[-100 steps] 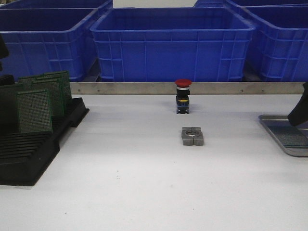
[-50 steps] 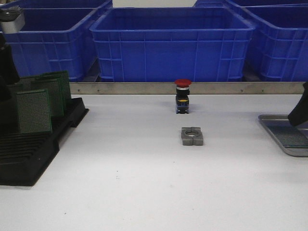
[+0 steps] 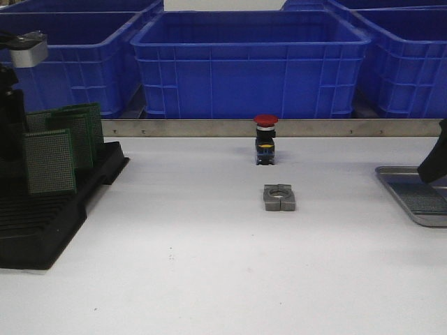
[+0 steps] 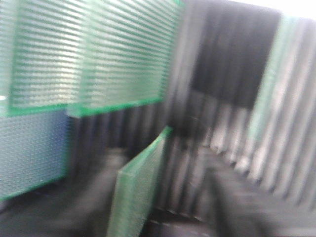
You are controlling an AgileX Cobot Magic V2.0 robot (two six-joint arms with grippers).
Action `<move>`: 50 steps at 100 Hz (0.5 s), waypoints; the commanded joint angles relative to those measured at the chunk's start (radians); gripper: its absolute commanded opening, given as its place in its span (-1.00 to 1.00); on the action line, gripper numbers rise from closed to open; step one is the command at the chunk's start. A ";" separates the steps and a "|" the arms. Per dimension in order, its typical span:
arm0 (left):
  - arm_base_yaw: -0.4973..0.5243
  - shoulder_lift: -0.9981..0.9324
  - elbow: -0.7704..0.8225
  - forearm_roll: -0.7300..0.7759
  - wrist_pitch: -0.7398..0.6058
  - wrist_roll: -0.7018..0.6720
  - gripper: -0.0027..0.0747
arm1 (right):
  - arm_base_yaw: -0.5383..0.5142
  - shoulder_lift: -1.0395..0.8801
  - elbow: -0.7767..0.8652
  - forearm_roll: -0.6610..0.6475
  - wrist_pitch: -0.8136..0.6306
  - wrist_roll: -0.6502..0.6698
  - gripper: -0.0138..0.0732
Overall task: Place circuit board on tray
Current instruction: 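Reach the left gripper into the rack and grasp a second green board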
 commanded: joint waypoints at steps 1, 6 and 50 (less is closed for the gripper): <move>-0.005 -0.055 -0.030 -0.016 0.009 -0.001 -0.58 | -0.005 -0.046 -0.022 0.021 0.018 -0.005 0.57; -0.005 -0.055 -0.030 -0.016 0.009 -0.001 -0.74 | -0.005 -0.046 -0.022 0.021 0.020 -0.005 0.57; -0.005 -0.056 -0.100 -0.005 0.131 -0.001 -0.98 | -0.005 -0.046 -0.022 0.021 0.022 -0.005 0.57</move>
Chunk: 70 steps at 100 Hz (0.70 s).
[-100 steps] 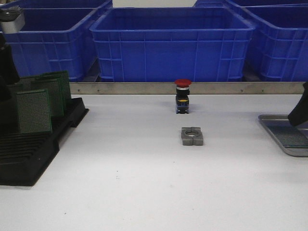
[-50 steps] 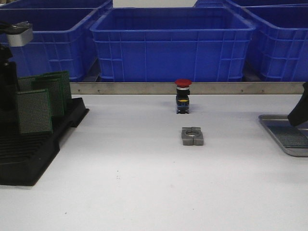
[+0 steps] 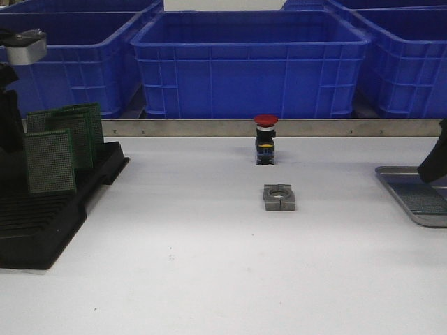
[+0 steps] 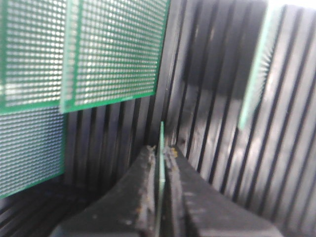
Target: Place circuit board on tray
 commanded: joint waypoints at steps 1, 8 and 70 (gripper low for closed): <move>-0.005 -0.056 -0.070 -0.023 0.083 -0.018 -0.98 | -0.005 -0.046 -0.022 0.021 0.022 -0.005 0.57; -0.005 -0.066 -0.101 -0.022 0.082 -0.044 -0.98 | -0.005 -0.046 -0.022 0.021 0.024 -0.005 0.57; -0.026 -0.237 -0.166 -0.350 0.081 -0.048 -0.98 | 0.040 -0.048 -0.027 0.112 0.106 -0.227 0.57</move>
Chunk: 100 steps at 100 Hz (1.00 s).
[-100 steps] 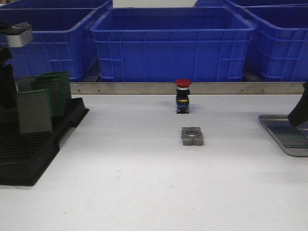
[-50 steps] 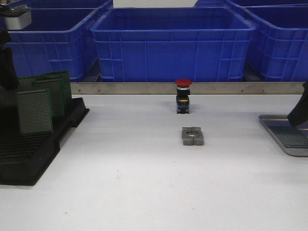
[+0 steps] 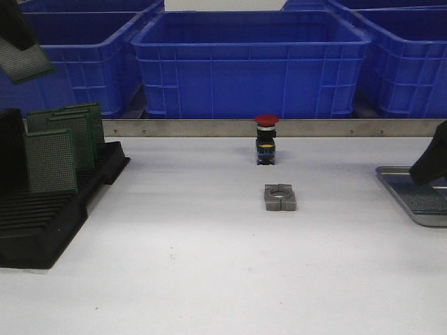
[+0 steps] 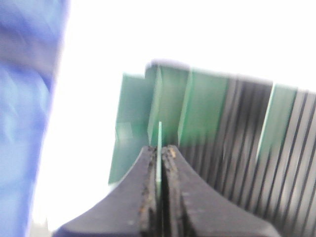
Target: Place circuit board on tray
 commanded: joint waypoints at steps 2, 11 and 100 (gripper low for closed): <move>-0.027 -0.066 -0.031 -0.163 0.042 -0.010 -0.98 | 0.024 -0.050 -0.027 0.101 0.063 -0.104 0.57; -0.071 -0.066 -0.031 -0.187 0.042 -0.010 -0.98 | 0.048 -0.056 -0.027 0.168 0.128 -0.210 0.57; -0.535 -0.003 -0.031 -0.211 0.042 -0.011 -0.98 | 0.389 -0.207 -0.033 0.389 0.242 -0.714 0.57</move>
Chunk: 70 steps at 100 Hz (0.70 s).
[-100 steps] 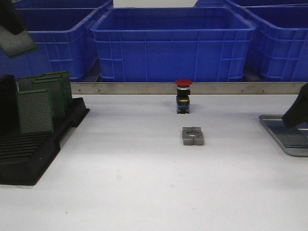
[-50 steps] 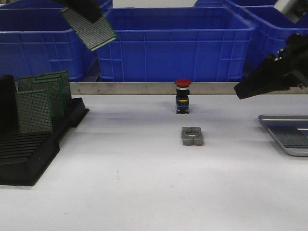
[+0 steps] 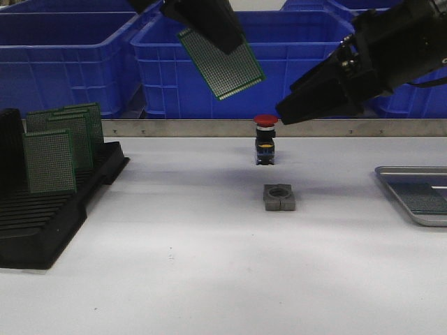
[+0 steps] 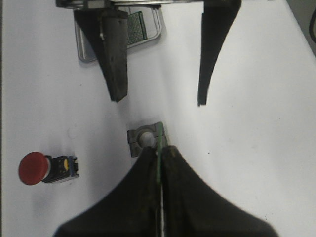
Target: Place circuit board on tray
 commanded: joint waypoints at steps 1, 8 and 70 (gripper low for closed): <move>-0.019 -0.039 -0.030 -0.069 0.038 -0.010 -0.98 | 0.024 -0.047 -0.031 0.070 0.044 -0.018 0.57; -0.021 -0.032 -0.030 -0.097 0.038 -0.010 -0.98 | 0.048 -0.047 -0.031 0.071 0.042 -0.018 0.57; -0.024 -0.030 -0.030 -0.131 0.038 -0.010 -0.98 | 0.089 -0.044 -0.031 0.250 0.013 -0.019 -0.51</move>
